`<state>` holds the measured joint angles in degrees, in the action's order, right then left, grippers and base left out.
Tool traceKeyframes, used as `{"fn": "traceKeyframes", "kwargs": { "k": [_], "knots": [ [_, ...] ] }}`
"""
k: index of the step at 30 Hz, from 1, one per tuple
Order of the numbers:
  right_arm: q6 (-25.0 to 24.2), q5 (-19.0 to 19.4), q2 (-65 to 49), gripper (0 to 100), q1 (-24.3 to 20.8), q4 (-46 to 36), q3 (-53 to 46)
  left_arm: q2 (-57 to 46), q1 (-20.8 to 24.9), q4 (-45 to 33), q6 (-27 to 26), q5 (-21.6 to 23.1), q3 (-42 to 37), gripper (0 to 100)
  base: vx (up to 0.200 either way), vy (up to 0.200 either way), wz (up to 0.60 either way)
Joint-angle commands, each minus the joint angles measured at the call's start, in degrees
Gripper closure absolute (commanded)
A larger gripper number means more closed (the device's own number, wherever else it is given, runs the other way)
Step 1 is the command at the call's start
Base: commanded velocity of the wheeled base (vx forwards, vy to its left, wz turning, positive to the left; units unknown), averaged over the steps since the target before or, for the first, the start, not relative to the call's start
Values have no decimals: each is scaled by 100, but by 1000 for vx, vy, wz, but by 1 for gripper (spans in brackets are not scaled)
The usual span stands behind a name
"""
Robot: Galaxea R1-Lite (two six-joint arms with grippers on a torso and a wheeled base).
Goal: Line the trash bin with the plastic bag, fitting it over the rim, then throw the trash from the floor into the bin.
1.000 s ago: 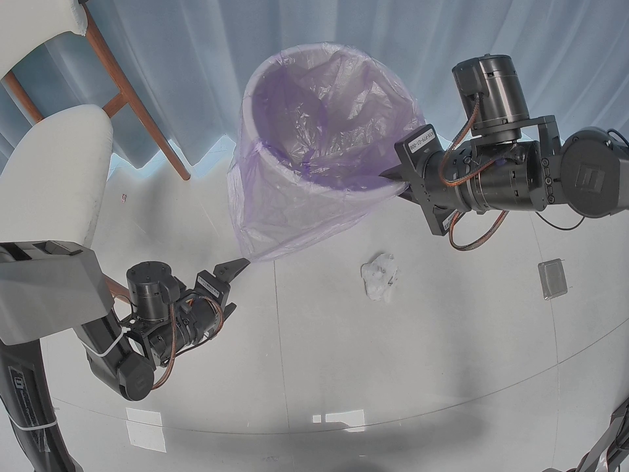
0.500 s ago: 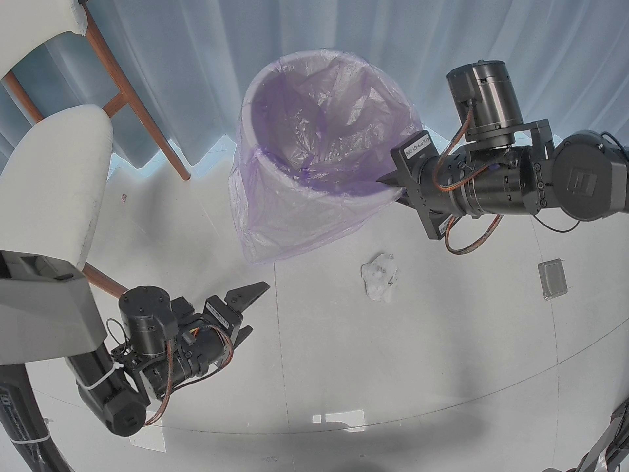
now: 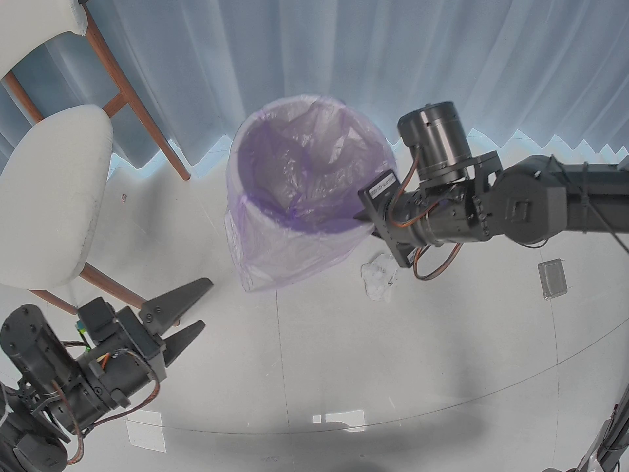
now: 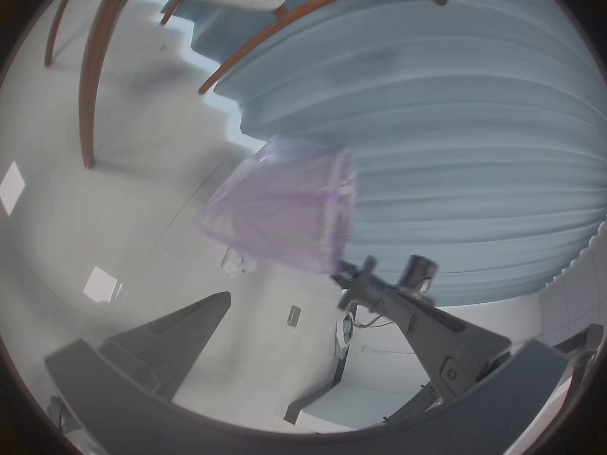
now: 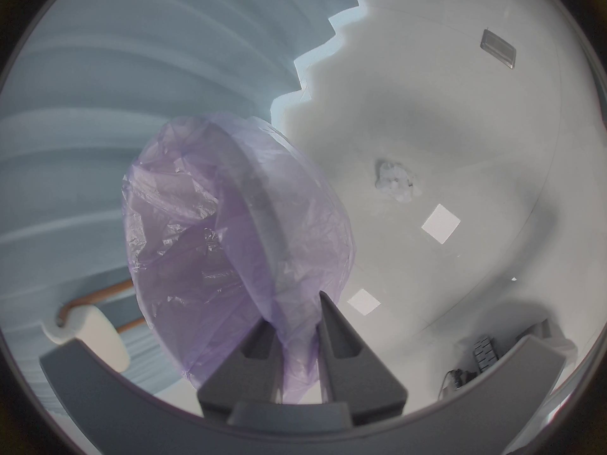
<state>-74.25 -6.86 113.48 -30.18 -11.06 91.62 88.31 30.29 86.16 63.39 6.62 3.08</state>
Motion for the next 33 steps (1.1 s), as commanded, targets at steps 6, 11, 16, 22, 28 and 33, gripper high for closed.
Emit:
{"fn": "traceKeyframes", "kwargs": {
  "k": [6, 11, 16, 22, 28, 33],
  "knots": [
    [939, -360, 1352, 100, -278, 534, 31, -1220, -217, -337, -1382, -425, -308, 0, 0, 0, 0],
    [1264, -509, 1712, 100, -269, 1202, 5, -1404, -234, -372, -1602, -460, -308, 0, 0, 0, 0],
    [1651, -509, 1879, 100, -269, 1352, 31, -1554, -331, -390, -1611, -600, -308, 0, 0, 0, 0],
    [2046, -509, 2099, 100, -234, 1598, 40, -1624, -349, -601, -1769, -644, -308, 0, 0, 0, 0],
    [2292, -518, 2310, 100, -137, 2055, 31, -1641, -357, -601, -1830, -653, -308, 0, 0, 0, 0],
    [2292, -527, 2363, 100, -84, 2125, 40, -1641, -357, -601, -1830, -653, -308, 0, 0, 0, 0]
  ]
}}
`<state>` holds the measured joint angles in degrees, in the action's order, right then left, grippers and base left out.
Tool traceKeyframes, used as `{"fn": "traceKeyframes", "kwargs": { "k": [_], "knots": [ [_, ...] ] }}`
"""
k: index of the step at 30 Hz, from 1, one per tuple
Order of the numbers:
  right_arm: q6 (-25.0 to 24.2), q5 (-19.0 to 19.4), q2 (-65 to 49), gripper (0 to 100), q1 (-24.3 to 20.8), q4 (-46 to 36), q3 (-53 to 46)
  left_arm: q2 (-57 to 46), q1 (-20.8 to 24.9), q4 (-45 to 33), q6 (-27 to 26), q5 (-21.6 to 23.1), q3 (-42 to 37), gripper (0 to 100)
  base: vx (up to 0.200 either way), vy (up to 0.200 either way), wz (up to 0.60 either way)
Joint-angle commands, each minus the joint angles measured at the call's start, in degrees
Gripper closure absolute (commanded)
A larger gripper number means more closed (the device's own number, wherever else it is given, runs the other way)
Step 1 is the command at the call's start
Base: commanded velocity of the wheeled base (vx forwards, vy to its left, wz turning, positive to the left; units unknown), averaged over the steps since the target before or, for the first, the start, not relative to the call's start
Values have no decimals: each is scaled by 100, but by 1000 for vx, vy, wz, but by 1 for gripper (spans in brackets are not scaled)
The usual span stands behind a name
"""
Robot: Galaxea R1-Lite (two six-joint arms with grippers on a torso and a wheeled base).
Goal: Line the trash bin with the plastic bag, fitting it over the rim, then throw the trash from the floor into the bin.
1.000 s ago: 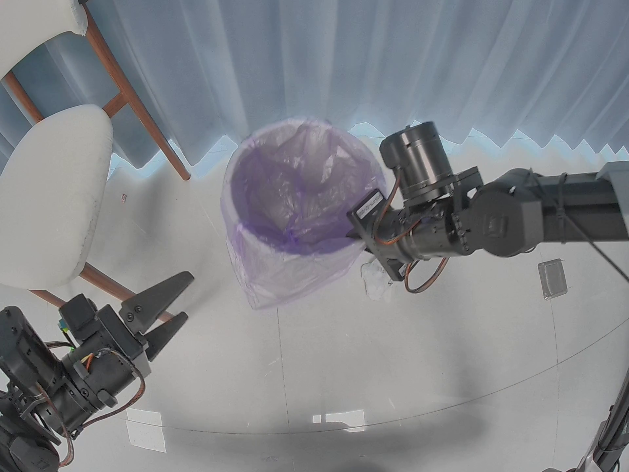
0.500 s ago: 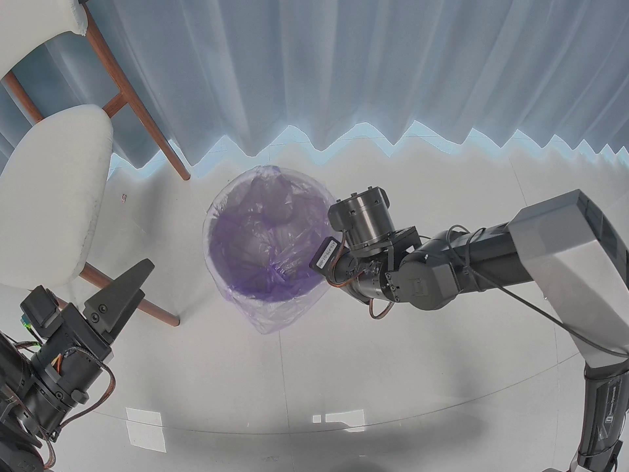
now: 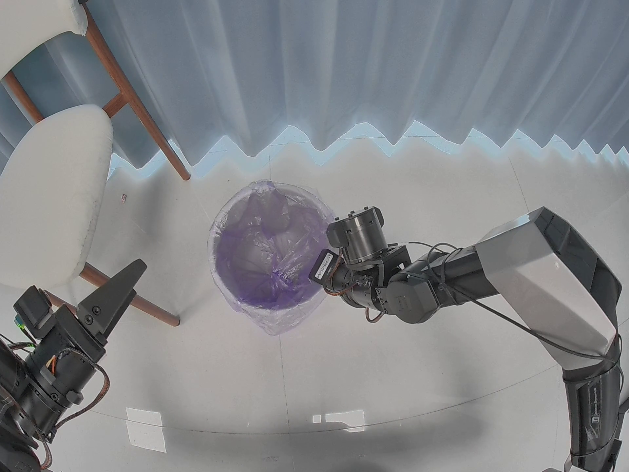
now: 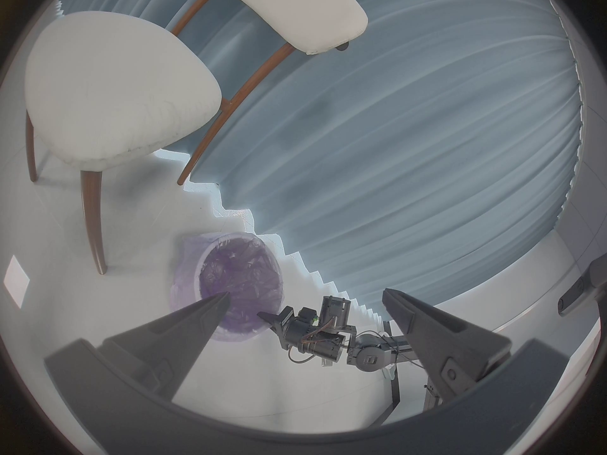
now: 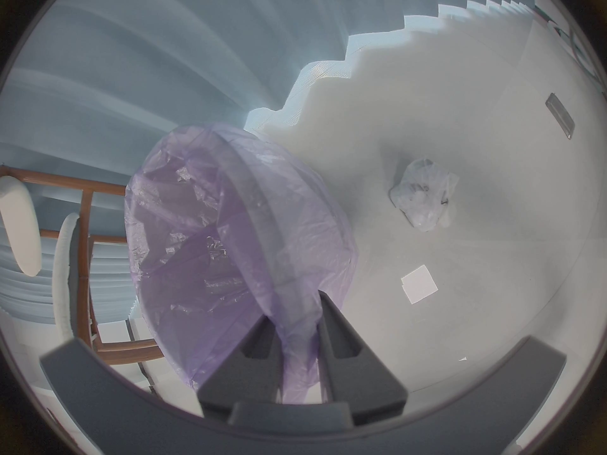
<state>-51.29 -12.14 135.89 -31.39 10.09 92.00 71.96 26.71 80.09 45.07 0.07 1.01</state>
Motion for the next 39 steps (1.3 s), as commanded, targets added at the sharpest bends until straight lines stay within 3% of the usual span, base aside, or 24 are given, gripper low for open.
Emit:
{"fn": "traceKeyframes", "kwargs": {
  "k": [1, 29, 33, 34, 39],
  "knots": [
    [-13, 1, 131, 100, 54, 19, 11, -7, 1, 6, 2, 1, -101, 0, 0, 0, 0],
    [40, -113, 772, 100, 142, 247, 353, 37, 10, -11, -253, 28, -101, 0, 0, 0, 0],
    [163, -306, 869, 100, 204, 221, 512, 55, 10, -2, -297, 45, -101, 0, 0, 0, 0],
    [163, -306, 869, 0, 204, 221, 512, 55, 10, -2, -297, 45, -101, 0, 0, 0, 0],
    [303, -394, 632, 0, 204, 291, 617, 81, 10, -2, -341, 63, -101, 0, 0, 0, 0]
  ]
}}
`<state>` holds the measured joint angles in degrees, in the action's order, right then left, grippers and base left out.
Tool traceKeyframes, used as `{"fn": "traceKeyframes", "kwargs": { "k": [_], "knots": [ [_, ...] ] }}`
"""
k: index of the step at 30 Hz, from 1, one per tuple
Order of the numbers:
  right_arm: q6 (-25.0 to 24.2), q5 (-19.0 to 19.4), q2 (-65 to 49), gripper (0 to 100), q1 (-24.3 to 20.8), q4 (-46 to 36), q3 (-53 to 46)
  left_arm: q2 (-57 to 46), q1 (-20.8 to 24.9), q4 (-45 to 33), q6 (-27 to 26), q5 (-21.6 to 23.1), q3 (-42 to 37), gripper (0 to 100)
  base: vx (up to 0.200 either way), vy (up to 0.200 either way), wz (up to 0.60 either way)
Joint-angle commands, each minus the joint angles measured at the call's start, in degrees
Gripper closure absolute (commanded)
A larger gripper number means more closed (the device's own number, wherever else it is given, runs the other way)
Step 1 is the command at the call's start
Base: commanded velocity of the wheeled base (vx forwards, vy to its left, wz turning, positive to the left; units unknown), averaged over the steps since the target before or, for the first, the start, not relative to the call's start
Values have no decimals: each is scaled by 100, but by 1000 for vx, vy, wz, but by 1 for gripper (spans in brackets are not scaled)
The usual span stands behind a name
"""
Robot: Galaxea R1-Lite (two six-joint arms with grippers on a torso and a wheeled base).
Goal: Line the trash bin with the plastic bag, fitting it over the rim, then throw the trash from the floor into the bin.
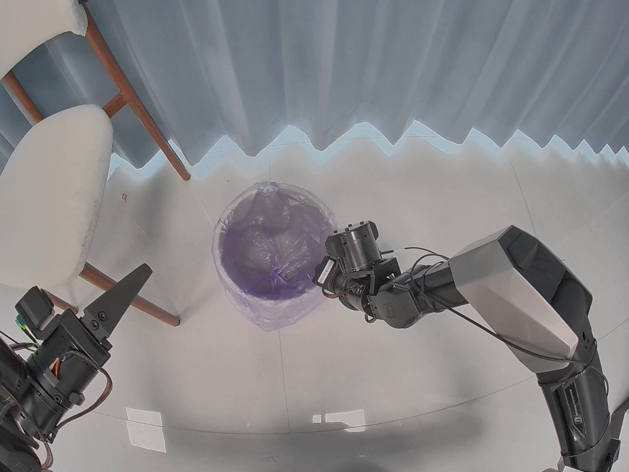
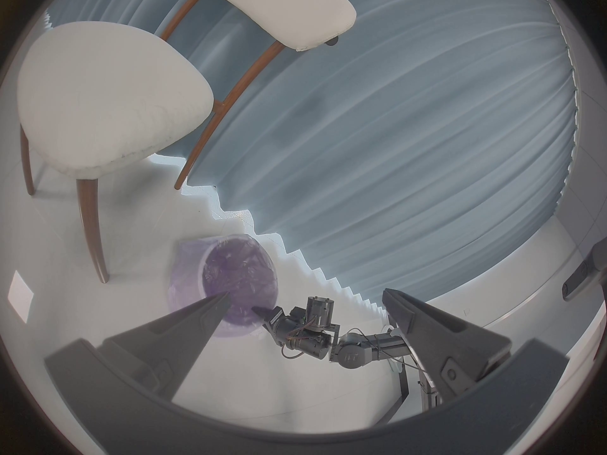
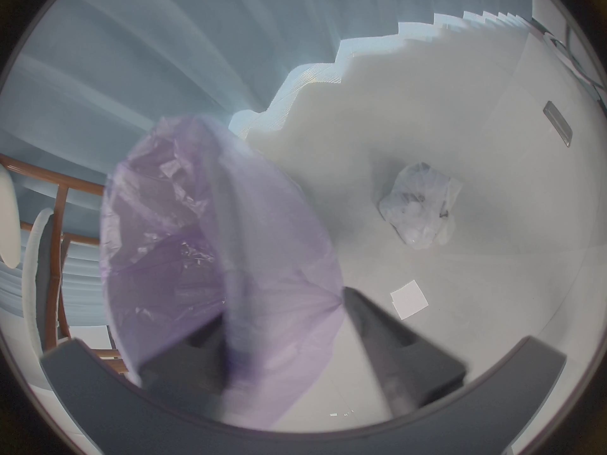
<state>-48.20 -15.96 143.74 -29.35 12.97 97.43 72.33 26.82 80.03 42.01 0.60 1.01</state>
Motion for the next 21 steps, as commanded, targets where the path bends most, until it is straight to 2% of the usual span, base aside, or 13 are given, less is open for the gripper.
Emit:
{"fn": "traceKeyframes", "kwargs": {
  "k": [1, 9, 15, 16, 17, 18, 20, 21],
  "knots": [
    [-5, -13, -153, 0, 0, 4, 75, 45, -1, 4, -35, 11, -101, 0, 0, 0, 0],
    [83, -4, -874, 0, -62, 12, 101, 106, 8, 4, -79, 37, -101, 0, 0, 0, 0],
    [-146, 14, -1665, 0, -62, -119, -365, 396, -10, -119, -404, 230, -92, 0, 0, 0, 0],
    [-146, 84, -1981, 0, -62, -172, -804, 484, -19, -234, -501, 424, -31, 0, 0, 0, 0],
    [-146, 84, -1981, 0, -62, -172, -804, 484, -19, -234, -501, 424, -31, 0, 0, 0, 0],
    [-146, 181, -2227, 0, -35, -155, -1252, 572, -36, -401, -545, 503, 66, 0, 0, 0, 0],
    [-172, 295, -2614, 0, 18, -111, -1850, 792, -159, -691, -553, 476, 294, 0, 0, 0, 0],
    [-181, 418, -2939, 0, 185, -84, -2325, 985, -379, -875, -562, 432, 558, 0, 0, 0, 0]
  ]
}}
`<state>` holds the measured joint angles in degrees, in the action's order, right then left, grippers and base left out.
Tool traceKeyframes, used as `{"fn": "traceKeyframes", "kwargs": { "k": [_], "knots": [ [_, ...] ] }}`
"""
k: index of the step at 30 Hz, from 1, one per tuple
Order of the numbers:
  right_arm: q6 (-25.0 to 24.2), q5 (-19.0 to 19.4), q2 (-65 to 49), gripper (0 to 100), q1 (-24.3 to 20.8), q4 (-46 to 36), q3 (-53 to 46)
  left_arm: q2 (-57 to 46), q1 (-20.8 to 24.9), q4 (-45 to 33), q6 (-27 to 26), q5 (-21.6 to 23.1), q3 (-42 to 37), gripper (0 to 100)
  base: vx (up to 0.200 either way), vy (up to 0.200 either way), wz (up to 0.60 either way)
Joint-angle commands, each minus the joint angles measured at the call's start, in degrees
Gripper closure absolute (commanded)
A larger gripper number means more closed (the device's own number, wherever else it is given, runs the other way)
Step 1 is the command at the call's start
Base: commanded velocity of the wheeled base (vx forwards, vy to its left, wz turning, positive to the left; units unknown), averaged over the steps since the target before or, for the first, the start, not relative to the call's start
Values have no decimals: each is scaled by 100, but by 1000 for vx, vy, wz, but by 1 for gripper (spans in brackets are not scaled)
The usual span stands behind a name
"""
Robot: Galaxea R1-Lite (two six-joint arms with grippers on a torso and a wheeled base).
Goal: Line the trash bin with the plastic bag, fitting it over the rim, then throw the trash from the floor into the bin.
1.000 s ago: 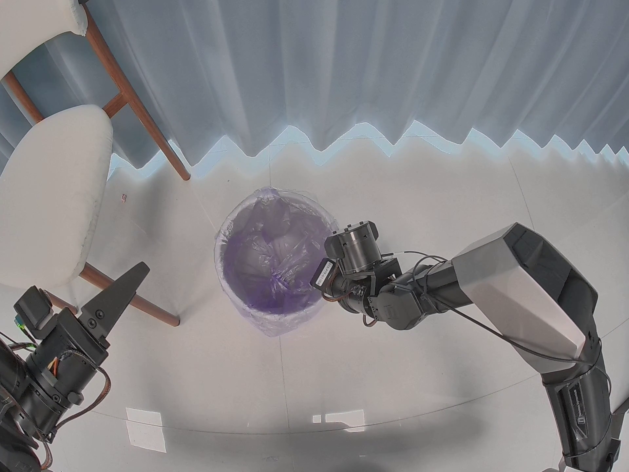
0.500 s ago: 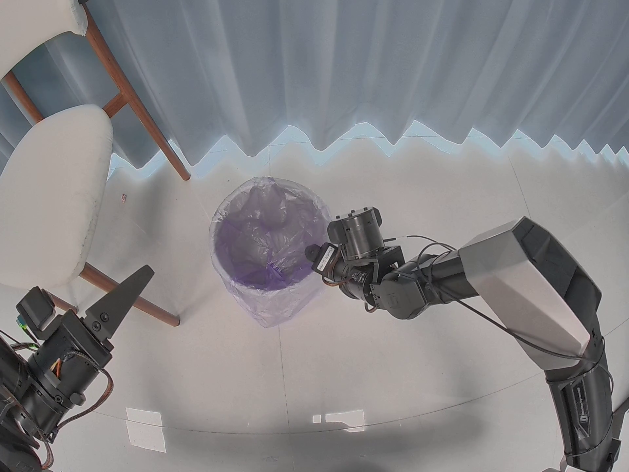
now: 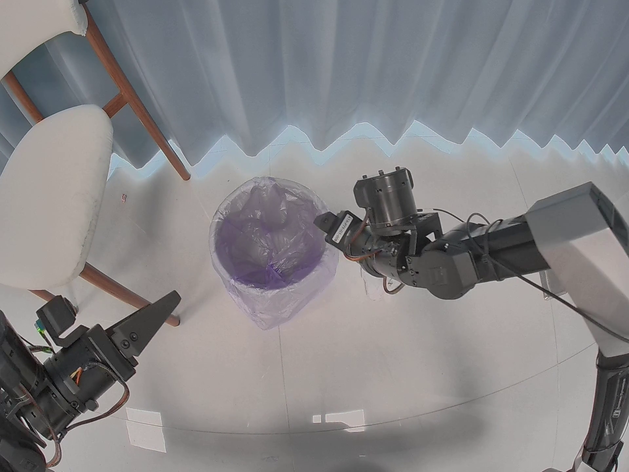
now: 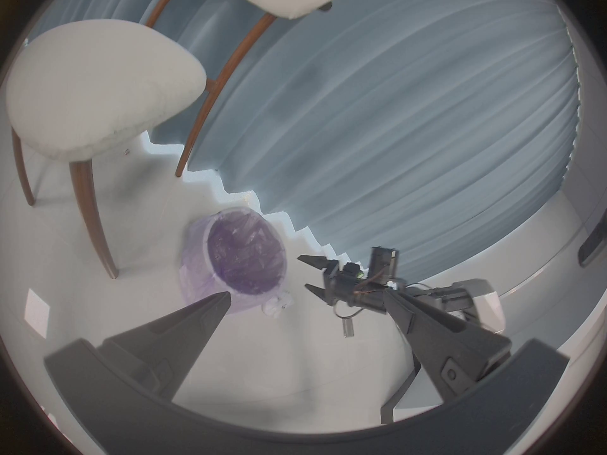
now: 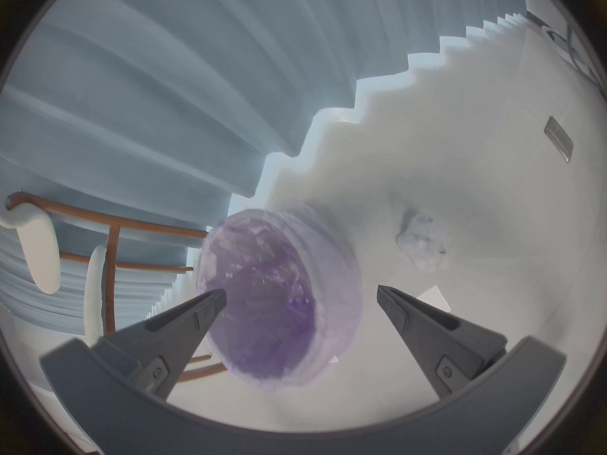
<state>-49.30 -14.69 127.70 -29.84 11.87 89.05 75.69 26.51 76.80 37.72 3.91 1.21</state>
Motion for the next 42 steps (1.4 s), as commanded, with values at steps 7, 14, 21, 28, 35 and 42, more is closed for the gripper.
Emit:
{"fn": "traceKeyframes", "kwargs": {
  "k": [7, 14, 21, 28, 35, 42],
  "knots": [
    [-80, 722, -2504, 0, 769, 966, -3509, 1000, -1166, -614, -63, 101, 1057, 0, 0, 0, 0],
    [377, 783, -3295, 0, 497, 1880, -5214, 1686, -1254, -675, -80, 224, 222, 0, 0, 0, 0],
    [412, 599, -3330, 0, 497, 2504, -5372, 4068, -1192, -455, -80, -541, 530, 0, 0, 0, 0],
    [395, 546, -3488, 0, 497, 2504, -5398, 6028, -1228, 1065, -177, -532, 749, 0, 0, 0, 0],
    [377, 546, -3524, 0, 506, 2513, -5442, 6326, -1403, 942, -283, -523, 1857, 0, 0, 0, 0],
    [377, 555, -3506, 0, 515, 2513, -5363, 6950, -1579, 907, -1012, -400, 3237, 0, 0, 0, 0]
  ]
}}
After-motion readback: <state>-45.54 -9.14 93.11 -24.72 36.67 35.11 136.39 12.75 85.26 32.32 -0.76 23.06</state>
